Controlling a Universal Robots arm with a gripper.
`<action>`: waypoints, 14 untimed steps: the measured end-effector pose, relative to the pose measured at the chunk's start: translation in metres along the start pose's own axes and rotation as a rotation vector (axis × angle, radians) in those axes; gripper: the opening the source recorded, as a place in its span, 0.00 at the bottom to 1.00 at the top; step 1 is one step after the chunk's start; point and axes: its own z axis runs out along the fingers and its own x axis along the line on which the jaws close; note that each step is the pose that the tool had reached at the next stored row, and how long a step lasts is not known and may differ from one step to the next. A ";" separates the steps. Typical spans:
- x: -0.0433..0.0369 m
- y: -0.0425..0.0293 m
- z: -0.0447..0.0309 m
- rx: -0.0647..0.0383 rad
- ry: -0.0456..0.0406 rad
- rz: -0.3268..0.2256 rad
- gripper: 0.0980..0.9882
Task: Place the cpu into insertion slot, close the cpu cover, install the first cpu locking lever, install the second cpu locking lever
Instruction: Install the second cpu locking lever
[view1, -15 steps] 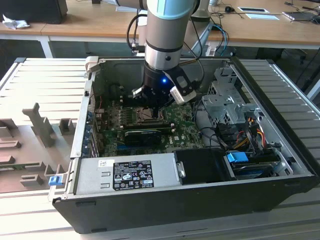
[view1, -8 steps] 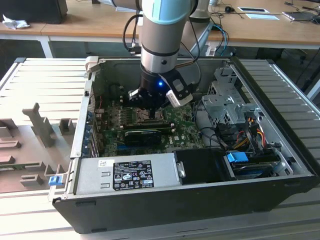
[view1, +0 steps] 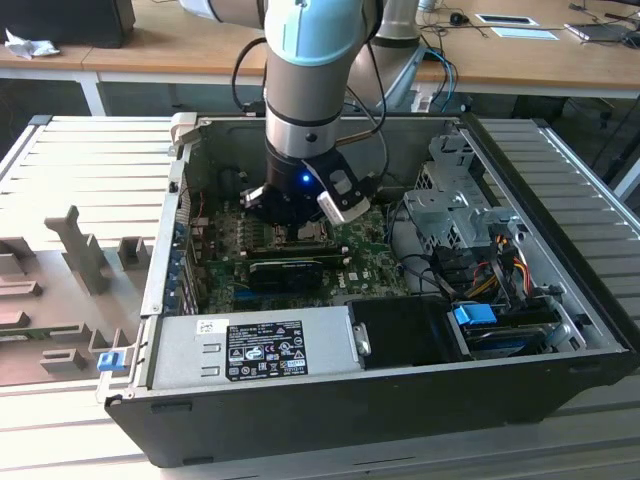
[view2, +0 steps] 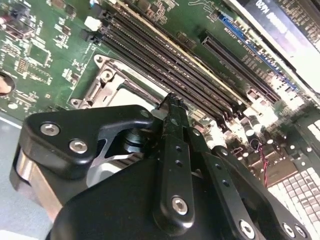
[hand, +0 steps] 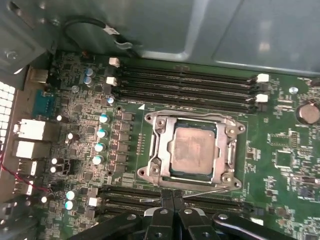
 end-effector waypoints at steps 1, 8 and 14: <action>0.0007 -0.0001 0.0012 -0.003 0.0003 -0.005 0.01; 0.0110 -0.0090 0.0074 -0.056 -0.0039 -0.031 0.01; 0.0188 -0.0171 0.0114 -0.105 -0.0112 -0.033 0.01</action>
